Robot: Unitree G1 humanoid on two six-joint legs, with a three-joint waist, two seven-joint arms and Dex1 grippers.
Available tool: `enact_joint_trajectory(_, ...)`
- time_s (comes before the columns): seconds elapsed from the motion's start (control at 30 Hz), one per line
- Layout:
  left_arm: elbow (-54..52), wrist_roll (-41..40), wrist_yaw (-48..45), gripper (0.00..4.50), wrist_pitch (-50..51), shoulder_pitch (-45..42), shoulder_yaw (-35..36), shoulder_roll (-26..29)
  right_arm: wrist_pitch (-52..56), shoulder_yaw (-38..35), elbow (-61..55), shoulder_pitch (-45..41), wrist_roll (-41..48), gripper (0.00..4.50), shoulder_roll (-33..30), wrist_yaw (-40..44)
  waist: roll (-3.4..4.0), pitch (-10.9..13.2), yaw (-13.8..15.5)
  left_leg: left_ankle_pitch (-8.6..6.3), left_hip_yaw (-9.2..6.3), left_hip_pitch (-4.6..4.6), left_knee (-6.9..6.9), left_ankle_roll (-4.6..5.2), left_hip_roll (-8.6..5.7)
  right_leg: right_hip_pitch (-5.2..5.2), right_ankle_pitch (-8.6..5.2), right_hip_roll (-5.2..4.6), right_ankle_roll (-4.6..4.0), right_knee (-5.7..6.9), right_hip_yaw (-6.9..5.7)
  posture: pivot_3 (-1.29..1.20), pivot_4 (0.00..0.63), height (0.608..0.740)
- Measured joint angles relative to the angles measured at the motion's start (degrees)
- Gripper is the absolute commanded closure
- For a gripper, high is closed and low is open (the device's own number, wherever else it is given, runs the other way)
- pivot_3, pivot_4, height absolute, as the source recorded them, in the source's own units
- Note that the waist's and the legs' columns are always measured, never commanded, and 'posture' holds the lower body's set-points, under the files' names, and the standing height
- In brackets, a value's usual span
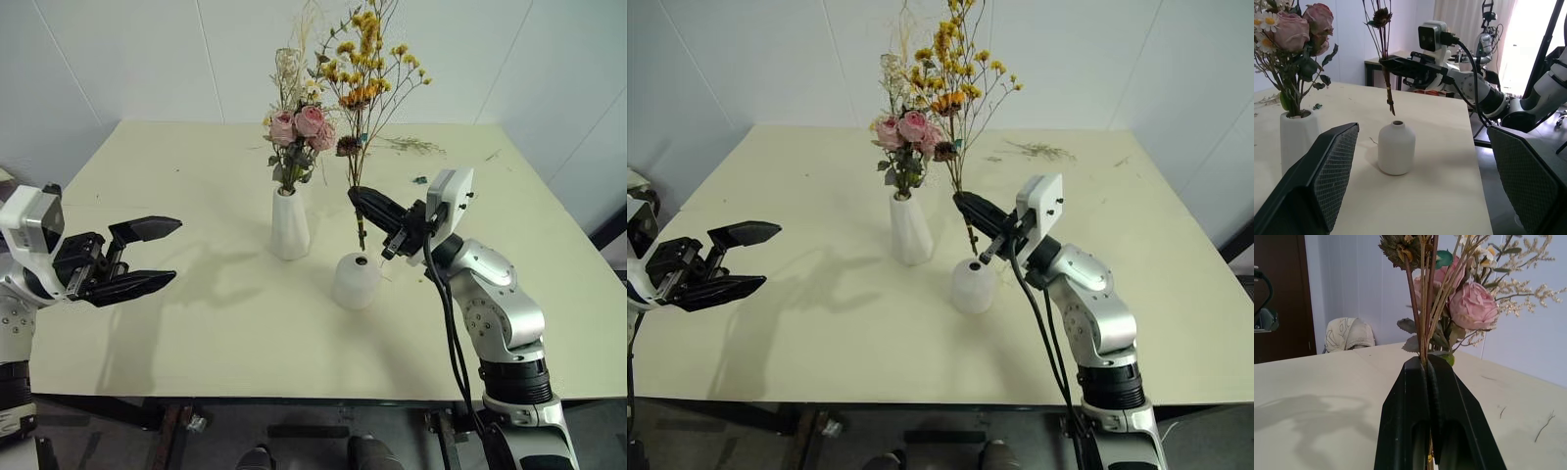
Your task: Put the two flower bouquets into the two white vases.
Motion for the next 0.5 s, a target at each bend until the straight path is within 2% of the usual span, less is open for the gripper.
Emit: enact_joint_trajectory(0.5,7.3,2.0,-1.4,0.0,-4.8,-3.2,-1.8,-0.2,-0.5,0.6,1.1,2.4,-0.4,4.43,2.0,-0.2,0.0,0.0,0.0,0.0,0.0,0.0,-0.03,0.0,0.0,-0.01,0.0,0.0,0.0,-0.01,-0.01,0.0,0.15,0.74)
